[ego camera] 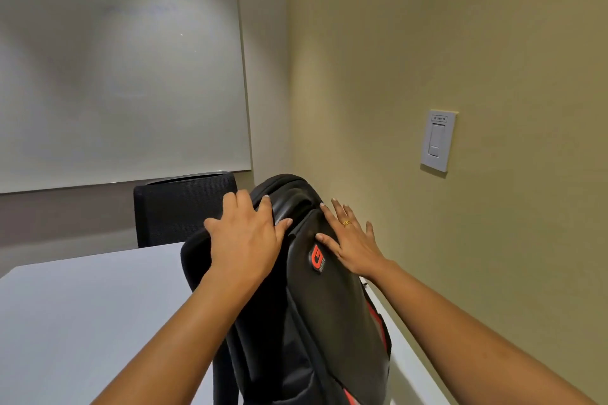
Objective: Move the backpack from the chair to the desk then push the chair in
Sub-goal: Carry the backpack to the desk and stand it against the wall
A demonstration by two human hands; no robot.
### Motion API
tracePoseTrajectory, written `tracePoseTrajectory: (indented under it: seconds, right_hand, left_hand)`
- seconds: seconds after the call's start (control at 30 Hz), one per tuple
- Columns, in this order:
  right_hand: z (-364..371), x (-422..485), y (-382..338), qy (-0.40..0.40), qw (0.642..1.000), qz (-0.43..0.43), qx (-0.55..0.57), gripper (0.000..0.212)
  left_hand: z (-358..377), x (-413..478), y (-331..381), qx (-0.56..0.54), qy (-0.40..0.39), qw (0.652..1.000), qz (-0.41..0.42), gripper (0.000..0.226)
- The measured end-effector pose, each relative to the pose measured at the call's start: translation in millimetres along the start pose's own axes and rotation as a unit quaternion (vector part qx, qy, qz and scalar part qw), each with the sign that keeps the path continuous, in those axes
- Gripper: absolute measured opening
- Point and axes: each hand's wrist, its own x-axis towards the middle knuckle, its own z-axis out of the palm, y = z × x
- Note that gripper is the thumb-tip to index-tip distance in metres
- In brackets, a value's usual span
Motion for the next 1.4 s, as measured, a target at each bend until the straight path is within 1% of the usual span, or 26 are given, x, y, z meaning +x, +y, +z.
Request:
tracePoseTrajectory:
  seconds: [0.07, 0.17, 0.23, 0.3, 0.33, 0.37, 0.4, 0.47, 0.5, 0.53, 0.6, 0.73, 0.8, 0.87, 0.97, 1.1, 1.23, 1.33, 1.4]
  right_hand:
    - [0.2, -10.8, -0.8, 0.025, 0.999, 0.023, 0.026, 0.062]
    - [-4.5, -31.7, -9.6, 0.114, 0.987, 0.051, 0.1, 0.055]
    - [-9.8, -46.0, -25.0, 0.188, 0.966, 0.053, 0.169, 0.046]
    - [-13.5, -63.8, -48.6, 0.251, 0.933, 0.064, 0.249, 0.04]
    - [-13.7, -74.0, -62.2, 0.273, 0.917, 0.071, 0.283, 0.041]
    - [-12.4, -84.4, -75.0, 0.286, 0.905, 0.074, 0.307, 0.048]
    - [-10.1, -94.0, -86.2, 0.288, 0.901, 0.075, 0.316, 0.059]
    - [-4.7, -107.3, -100.0, 0.265, 0.916, 0.085, 0.29, 0.08]
    - [-3.1, -110.4, -102.9, 0.246, 0.926, 0.094, 0.27, 0.085]
    - [-2.7, -112.3, -103.8, 0.227, 0.933, 0.103, 0.259, 0.087]
    - [-3.7, -113.9, -104.0, 0.202, 0.941, 0.107, 0.248, 0.092]
    - [-4.5, -117.7, -107.0, 0.19, 0.952, 0.117, 0.208, 0.108]
    - [-5.5, -117.9, -105.5, 0.184, 0.954, 0.117, 0.205, 0.11]
    - [-7.1, -117.5, -101.7, 0.17, 0.957, 0.098, 0.212, 0.112]
    - [-9.5, -115.2, -94.9, 0.146, 0.961, 0.061, 0.225, 0.108]
    - [-19.3, -109.1, -77.5, 0.106, 0.962, 0.021, 0.25, 0.104]
    - [-43.0, -105.9, -36.7, 0.052, 0.963, -0.025, 0.262, 0.097]
    - [-69.5, -103.0, 0.3, 0.022, 0.975, -0.053, 0.214, 0.089]
    - [-91.2, -101.7, 19.5, 0.002, 0.981, -0.071, 0.179, 0.079]
  left_hand:
    - [-10.3, 0.8, 1.9, -0.027, -0.01, 1.0, 0.013, 0.056]
    - [-20.9, 11.4, 0.2, -0.05, -0.034, 0.997, 0.054, 0.054]
    - [-22.5, 21.2, -1.3, -0.062, -0.087, 0.989, 0.099, 0.057]
    - [-22.5, 31.1, -0.7, -0.114, -0.165, 0.97, 0.136, 0.059]
    - [-22.2, 35.6, 0.5, -0.148, -0.195, 0.958, 0.149, 0.059]
    - [-21.3, 39.6, 2.5, -0.172, -0.21, 0.949, 0.162, 0.058]
    - [-20.5, 42.8, 5.2, -0.187, -0.213, 0.943, 0.175, 0.057]
    - [-20.1, 46.8, 11.6, -0.24, -0.216, 0.928, 0.186, 0.053]
    - [-20.4, 47.9, 15.0, -0.273, -0.22, 0.918, 0.184, 0.051]
    - [-20.4, 48.5, 18.1, -0.297, -0.224, 0.911, 0.179, 0.049]
    - [-20.2, 48.2, 23.7, -0.309, -0.222, 0.909, 0.17, 0.045]
    - [-19.6, 45.2, 36.1, -0.327, -0.216, 0.907, 0.156, 0.044]
    - [-18.9, 44.1, 41.7, -0.336, -0.209, 0.907, 0.147, 0.044]
    - [-17.0, 43.5, 45.8, -0.344, -0.193, 0.91, 0.126, 0.045]
    - [-11.9, 40.9, 48.1, -0.362, -0.166, 0.915, 0.063, 0.049]
    - [-3.6, 36.8, 48.8, -0.372, -0.152, 0.916, -0.014, 0.049]
    - [0.7, 28.4, 62.4, -0.393, -0.134, 0.909, -0.031, 0.049]
    - [3.3, 19.3, 82.2, -0.395, -0.141, 0.907, -0.043, 0.049]
    - [4.3, 15.1, 99.2, -0.402, -0.14, 0.904, -0.046, 0.049]
